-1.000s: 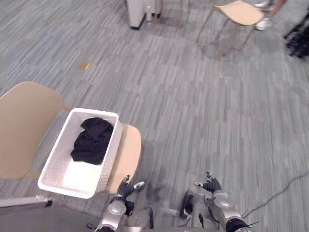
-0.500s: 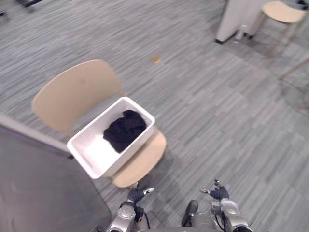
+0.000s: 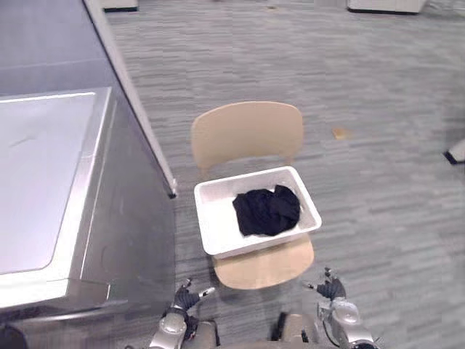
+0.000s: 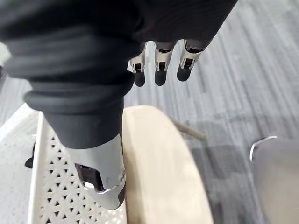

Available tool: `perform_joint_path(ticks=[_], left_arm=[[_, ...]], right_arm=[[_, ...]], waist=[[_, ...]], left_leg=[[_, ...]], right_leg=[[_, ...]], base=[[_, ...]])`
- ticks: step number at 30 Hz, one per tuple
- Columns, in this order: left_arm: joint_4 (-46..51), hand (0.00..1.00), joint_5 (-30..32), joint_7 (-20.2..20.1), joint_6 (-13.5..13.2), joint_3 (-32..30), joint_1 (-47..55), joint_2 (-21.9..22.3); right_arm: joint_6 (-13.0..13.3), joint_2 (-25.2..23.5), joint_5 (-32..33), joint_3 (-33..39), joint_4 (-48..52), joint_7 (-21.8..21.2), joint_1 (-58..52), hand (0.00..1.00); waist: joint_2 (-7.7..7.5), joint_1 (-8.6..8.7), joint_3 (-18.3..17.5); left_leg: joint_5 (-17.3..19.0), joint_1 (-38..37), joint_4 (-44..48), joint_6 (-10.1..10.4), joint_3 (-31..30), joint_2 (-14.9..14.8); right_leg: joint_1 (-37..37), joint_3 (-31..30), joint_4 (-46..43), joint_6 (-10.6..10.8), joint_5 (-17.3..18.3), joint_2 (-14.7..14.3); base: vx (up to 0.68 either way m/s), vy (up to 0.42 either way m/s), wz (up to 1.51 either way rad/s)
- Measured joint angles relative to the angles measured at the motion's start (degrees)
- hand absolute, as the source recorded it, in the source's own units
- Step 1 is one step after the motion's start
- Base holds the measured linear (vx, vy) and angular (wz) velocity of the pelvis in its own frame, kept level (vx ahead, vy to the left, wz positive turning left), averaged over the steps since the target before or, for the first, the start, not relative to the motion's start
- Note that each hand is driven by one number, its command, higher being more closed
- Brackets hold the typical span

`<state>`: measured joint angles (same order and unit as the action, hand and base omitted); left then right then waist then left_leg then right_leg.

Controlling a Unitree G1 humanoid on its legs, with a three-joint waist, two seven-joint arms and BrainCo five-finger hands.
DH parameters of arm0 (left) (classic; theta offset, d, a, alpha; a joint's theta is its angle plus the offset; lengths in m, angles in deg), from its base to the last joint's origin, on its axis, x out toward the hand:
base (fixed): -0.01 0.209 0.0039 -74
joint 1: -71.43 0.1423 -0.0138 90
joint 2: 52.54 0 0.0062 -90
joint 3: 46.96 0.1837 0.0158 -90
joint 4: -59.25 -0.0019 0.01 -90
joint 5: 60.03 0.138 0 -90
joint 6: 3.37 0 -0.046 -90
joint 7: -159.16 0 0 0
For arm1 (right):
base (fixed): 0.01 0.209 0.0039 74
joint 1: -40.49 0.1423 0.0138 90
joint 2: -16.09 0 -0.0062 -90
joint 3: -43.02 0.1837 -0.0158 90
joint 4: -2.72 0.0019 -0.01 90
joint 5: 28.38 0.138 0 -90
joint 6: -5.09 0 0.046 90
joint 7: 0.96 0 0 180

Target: Pick up the laundry basket with both hands and put the clothes into the washing machine.

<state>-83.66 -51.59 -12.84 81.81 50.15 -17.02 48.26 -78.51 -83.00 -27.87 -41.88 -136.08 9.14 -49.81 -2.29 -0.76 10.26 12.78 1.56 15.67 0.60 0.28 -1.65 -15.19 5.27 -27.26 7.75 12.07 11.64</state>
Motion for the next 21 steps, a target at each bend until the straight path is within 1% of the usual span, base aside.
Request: perform_joint_path(ticks=[1,2,3,4,5,6,7,8,9,10,11,12,13,15,18,19,21], left_arm=[[0.0,0.00,0.0,0.0,-0.1,0.0,-0.1,-0.1],[-0.5,0.00,0.0,0.0,-0.1,-0.1,-0.2,-0.5],[-1.0,0.00,0.0,0.7,-0.4,-0.1,-0.5,1.1],[-1.0,0.00,0.0,0.9,-0.6,-0.4,-0.4,1.6],[-1.2,0.00,0.0,1.1,-0.6,-0.6,0.0,2.2],[-1.6,0.00,0.0,1.0,-0.6,-0.7,0.4,2.2],[-1.7,0.00,0.0,1.0,-0.7,-1.2,0.3,2.2],[-1.7,0.00,0.0,1.1,-0.7,-1.3,0.2,2.1],[-1.7,0.00,0.0,1.1,-0.7,-2.1,0.3,2.2],[-1.7,0.00,0.0,1.1,-0.7,-2.5,0.3,2.2],[-1.7,0.00,0.0,1.1,-0.7,-2.8,0.4,2.0],[-1.7,0.00,0.0,1.0,-0.7,-2.8,0.6,1.9],[-1.7,0.00,0.0,1.0,-0.8,-2.8,0.8,1.8],[-1.7,0.00,0.0,1.0,-0.8,-2.8,1.1,1.4],[-1.6,0.00,0.0,0.9,-0.9,-2.6,1.8,0.2],[-1.6,0.00,0.0,0.9,-0.9,-2.5,1.8,-0.1],[-1.6,0.00,0.0,0.9,-1.2,-2.2,1.8,-0.8]], right_arm=[[0.0,-0.1,-0.3,0.3,0.4,0.1,-0.2,0.00],[0.0,-0.1,-0.9,1.6,1.1,0.4,-0.5,0.00],[-0.2,1.1,-1.7,3.5,2.2,1.9,-0.5,0.00],[-0.2,1.4,-1.9,3.6,3.0,2.4,-0.4,0.00],[-0.2,1.7,-2.8,3.6,5.1,2.7,-0.6,0.00],[-0.2,1.6,-3.8,3.5,8.0,3.3,-1.1,0.00],[-0.1,1.5,-5.8,3.5,13.4,3.9,-2.9,0.00],[-0.1,1.5,-6.5,3.5,15.2,4.1,-3.6,0.00],[0.0,1.5,-9.3,3.6,19.5,4.5,-5.1,0.00],[0.0,1.5,-10.6,3.5,21.5,4.6,-5.9,0.00],[0.1,1.5,-12.3,3.5,24.8,4.7,-7.0,0.00],[0.5,1.5,-13.8,3.4,26.7,4.7,-7.5,0.00],[0.8,1.6,-15.0,3.3,27.5,4.7,-7.8,0.00],[1.4,1.7,-17.6,2.7,27.8,4.2,-7.4,0.00],[1.6,2.4,-18.1,-0.6,27.6,2.9,-6.0,0.00],[1.8,3.0,-18.1,-1.6,27.2,2.3,-5.6,0.00],[1.9,5.9,-18.0,-6.2,23.6,1.8,-1.8,0.00]], waist=[[-0.58,-0.03,-0.3],[-0.68,0.15,-0.2],[1.59,-0.06,-0.6],[2.09,-0.19,-0.7],[3.31,-0.12,-1.1],[3.68,0.11,-1.3],[3.97,-0.03,-1.5],[3.98,-0.01,-1.6],[3.52,0.01,-1.7],[3.23,0.05,-1.7],[2.57,0.01,-1.8],[2.02,0.06,-2.2],[1.80,0.04,-2.3],[1.59,-0.11,-2.5],[1.59,-0.16,-2.5],[1.60,-0.09,-2.5],[1.60,-0.31,-2.4]], left_leg=[[-0.2,0.1,-0.1,0.4,-0.4,0.3],[-0.3,0.0,-0.5,1.2,-2.0,1.2],[-0.9,-0.1,-2.3,2.6,-3.5,-0.6],[-1.1,-0.1,-3.0,2.9,-3.4,-1.2],[-1.4,-0.2,-4.3,3.4,-3.3,-2.5],[-2.1,-0.4,-5.6,4.5,-3.4,-3.4],[-2.8,-1.0,-7.0,5.5,-3.3,-4.4],[-2.9,-1.3,-7.4,5.6,-3.3,-4.6],[-3.2,-1.4,-7.9,5.9,-3.3,-5.4],[-3.4,-1.4,-7.9,5.9,-3.4,-5.5],[-3.8,-1.2,-8.0,6.1,-3.4,-5.7],[-4.4,-0.9,-8.1,6.2,-3.4,-5.6],[-4.6,-0.6,-8.1,6.2,-3.4,-5.5],[-5.0,0.0,-8.1,6.3,-3.4,-5.3],[-5.1,1.2,-8.2,6.2,-4.1,-5.4],[-5.2,1.7,-8.3,6.0,-4.5,-5.4],[-5.6,2.7,-9.3,5.8,-4.8,-5.4]], right_leg=[[0.1,-1.1,3.6,0.0,-2.0,-0.6],[-0.2,-2.3,6.8,-0.4,-7.6,-0.7],[0.8,-0.5,8.0,-1.0,-8.0,-1.5],[1.0,-0.2,9.2,-1.4,-8.3,-2.1],[1.4,0.3,11.0,-2.0,-9.1,-3.4],[2.0,0.9,12.7,-2.4,-9.8,-4.4],[3.1,1.3,15.1,-3.1,-10.9,-5.7],[3.6,1.5,15.9,-3.2,-11.2,-6.1],[4.5,1.9,17.9,-3.5,-12.1,-6.9],[5.1,2.1,19.1,-3.6,-12.7,-7.1],[6.0,2.2,21.4,-3.8,-13.9,-7.5],[6.7,2.4,23.5,-3.9,-15.1,-7.6],[7.3,2.5,25.0,-3.9,-15.8,-7.6],[8.6,2.7,28.6,-4.1,-18.1,-7.8],[9.5,3.7,31.6,-4.3,-20.1,-7.9],[9.4,4.1,31.9,-4.5,-20.4,-7.9],[9.0,5.1,32.9,-4.6,-21.3,-7.9]], base=[[0.13,-0.182,0.92],[0.15,-0.195,0.69],[0.18,-0.245,0.53],[0.14,-0.194,0.16],[0.12,-0.178,-0.07],[0.10,-0.149,-0.07],[0.09,-0.132,-0.03],[0.07,-0.100,-0.03],[0.04,-0.055,0.00],[0.03,-0.045,0.03],[0.00,-0.025,0.04],[-0.01,-0.017,0.05],[-0.03,-0.009,0.08],[-0.05,0.000,0.06],[-0.10,0.008,0.14],[-0.13,-0.011,0.25],[-0.14,-0.019,0.23]])
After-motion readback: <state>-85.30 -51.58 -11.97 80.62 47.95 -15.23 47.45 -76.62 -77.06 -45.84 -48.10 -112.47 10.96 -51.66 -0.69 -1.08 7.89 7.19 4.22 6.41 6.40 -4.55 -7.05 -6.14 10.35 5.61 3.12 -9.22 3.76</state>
